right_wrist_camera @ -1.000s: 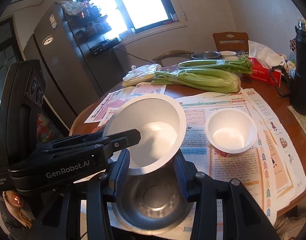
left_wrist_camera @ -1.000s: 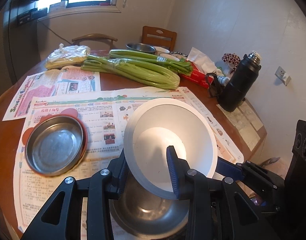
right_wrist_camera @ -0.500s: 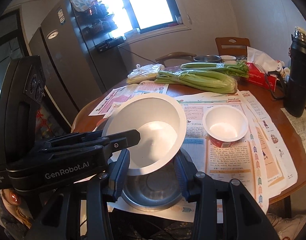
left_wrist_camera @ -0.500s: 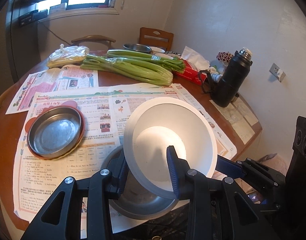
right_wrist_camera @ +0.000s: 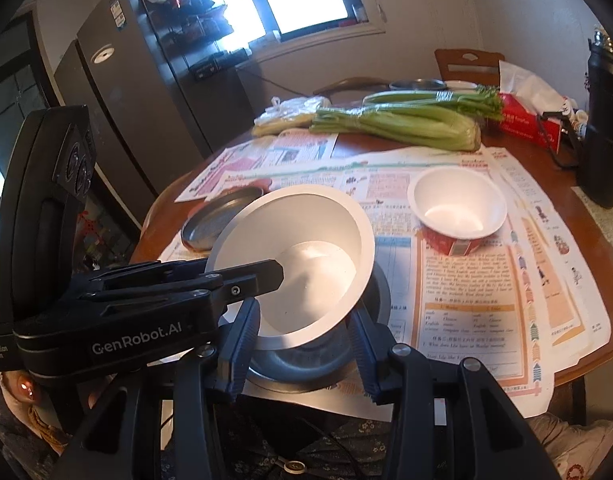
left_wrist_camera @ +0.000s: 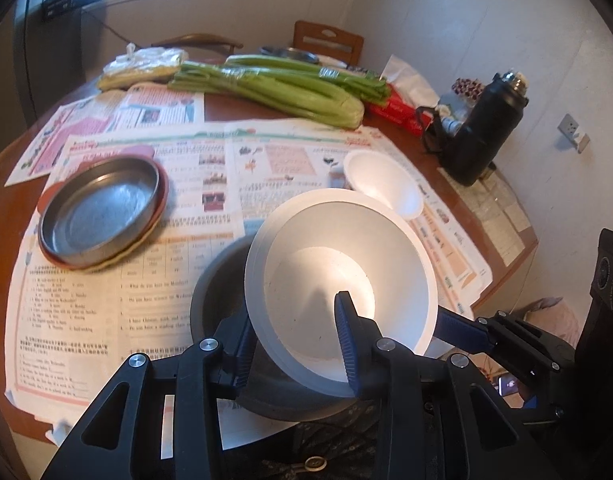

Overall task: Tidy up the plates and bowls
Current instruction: 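Lift the white paper bowl and carry it over the steel bowl, then lower the paper bowl into the steel bowl and open the left gripper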

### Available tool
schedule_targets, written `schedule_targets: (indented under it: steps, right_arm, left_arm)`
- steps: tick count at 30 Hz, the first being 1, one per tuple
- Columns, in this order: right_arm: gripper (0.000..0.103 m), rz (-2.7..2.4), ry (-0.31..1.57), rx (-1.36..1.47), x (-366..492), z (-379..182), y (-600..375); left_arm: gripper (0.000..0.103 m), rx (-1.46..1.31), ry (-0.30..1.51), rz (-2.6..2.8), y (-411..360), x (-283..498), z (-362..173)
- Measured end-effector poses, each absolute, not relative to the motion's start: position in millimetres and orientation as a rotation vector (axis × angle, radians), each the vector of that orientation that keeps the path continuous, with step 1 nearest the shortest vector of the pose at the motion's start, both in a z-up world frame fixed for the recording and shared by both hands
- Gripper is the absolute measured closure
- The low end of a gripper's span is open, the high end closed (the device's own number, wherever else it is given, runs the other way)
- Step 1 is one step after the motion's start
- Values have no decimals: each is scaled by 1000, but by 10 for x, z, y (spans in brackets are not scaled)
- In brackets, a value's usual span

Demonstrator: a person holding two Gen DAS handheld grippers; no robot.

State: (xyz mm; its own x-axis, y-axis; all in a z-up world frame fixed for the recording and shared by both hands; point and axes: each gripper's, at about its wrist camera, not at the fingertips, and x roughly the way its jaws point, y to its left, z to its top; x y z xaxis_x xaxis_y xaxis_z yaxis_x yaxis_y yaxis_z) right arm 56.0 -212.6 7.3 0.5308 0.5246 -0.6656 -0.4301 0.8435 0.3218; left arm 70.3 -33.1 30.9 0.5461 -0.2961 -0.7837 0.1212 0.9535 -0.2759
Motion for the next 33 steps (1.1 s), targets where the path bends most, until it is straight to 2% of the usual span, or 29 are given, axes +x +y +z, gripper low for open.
schedule_targets:
  steps: [33]
  right_arm:
    - [58,604,871,71,646,-246,-1972]
  left_arm:
    - [63,-209,1025,-179,-266,790,-36]
